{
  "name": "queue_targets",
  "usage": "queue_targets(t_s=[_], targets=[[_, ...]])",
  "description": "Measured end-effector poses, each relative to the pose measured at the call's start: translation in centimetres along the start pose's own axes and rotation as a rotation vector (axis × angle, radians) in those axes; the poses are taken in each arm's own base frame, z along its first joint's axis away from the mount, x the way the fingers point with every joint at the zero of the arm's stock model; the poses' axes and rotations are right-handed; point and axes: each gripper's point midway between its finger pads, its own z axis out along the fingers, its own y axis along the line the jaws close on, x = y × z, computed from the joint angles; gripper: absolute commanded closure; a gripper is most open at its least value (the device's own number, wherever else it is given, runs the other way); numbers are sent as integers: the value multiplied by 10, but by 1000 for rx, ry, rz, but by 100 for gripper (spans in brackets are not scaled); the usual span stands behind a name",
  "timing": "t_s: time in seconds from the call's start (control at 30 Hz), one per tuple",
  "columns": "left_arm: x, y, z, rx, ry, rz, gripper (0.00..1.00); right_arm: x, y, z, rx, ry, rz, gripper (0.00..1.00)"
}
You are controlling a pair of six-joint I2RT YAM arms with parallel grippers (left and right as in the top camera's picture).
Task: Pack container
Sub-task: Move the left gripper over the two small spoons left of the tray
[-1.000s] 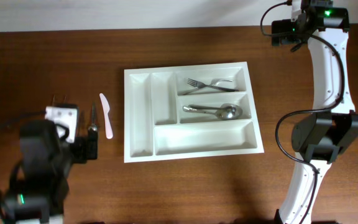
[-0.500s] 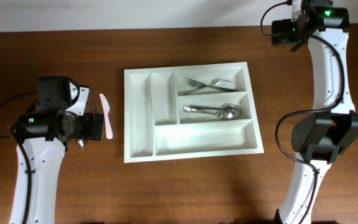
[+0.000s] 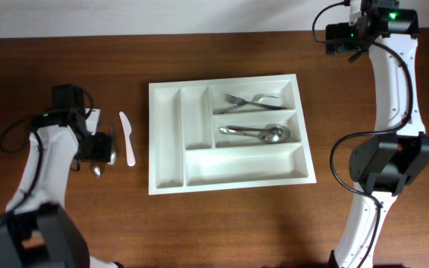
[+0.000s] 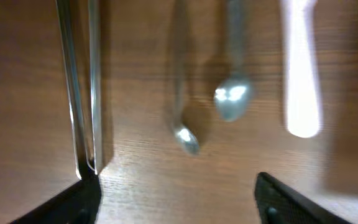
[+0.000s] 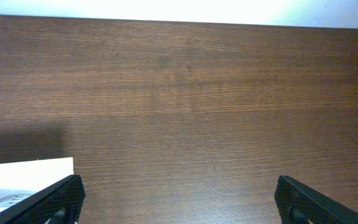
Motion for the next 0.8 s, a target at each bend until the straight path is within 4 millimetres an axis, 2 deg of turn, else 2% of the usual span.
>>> queue_targets(t_s=[0.13, 0.27, 0.6, 0.8], targets=[[8, 11, 35, 37, 77, -86, 36, 0, 0, 0, 0, 0, -1, 1], [1, 6, 48, 79, 67, -108, 43, 0, 0, 0, 0, 0, 0, 1], [-26, 7, 51, 92, -40, -127, 53, 0, 0, 0, 0, 0, 0, 1], [-34, 9, 51, 87, -75, -150, 54, 0, 0, 0, 0, 0, -1, 1]])
